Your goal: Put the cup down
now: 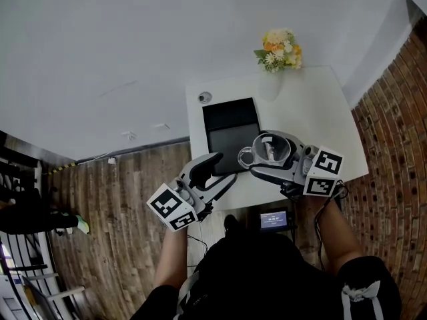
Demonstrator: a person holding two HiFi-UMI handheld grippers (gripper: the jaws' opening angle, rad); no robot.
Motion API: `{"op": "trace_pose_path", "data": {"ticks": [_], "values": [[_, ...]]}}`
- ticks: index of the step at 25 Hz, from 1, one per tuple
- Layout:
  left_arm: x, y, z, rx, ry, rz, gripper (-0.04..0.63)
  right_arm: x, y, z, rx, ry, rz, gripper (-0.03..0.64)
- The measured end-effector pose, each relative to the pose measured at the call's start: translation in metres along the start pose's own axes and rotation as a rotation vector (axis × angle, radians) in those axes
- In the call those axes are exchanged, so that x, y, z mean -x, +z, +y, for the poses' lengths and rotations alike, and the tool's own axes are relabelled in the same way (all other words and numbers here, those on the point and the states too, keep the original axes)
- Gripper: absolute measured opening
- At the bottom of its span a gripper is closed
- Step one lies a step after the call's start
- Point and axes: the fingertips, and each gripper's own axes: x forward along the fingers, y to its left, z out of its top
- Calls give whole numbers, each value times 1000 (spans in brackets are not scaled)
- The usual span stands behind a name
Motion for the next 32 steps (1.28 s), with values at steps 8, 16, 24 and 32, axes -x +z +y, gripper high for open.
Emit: {"op": "trace_pose_path", "data": {"ticks": [8,16,24,32], "values": [[-12,-8,41,-6,53,43,241,-27,-22,-67,51,-57,94,410],[-37,-17,76,-10,83,74,241,-64,-61,-170,130,-299,116,410],[-58,-21,103,-19,99,67,241,-81,-98,-257,169,-609,86,410],[-71,-16,125,4,114,20,241,-93,-117,-307,226,-791,89,410]]}}
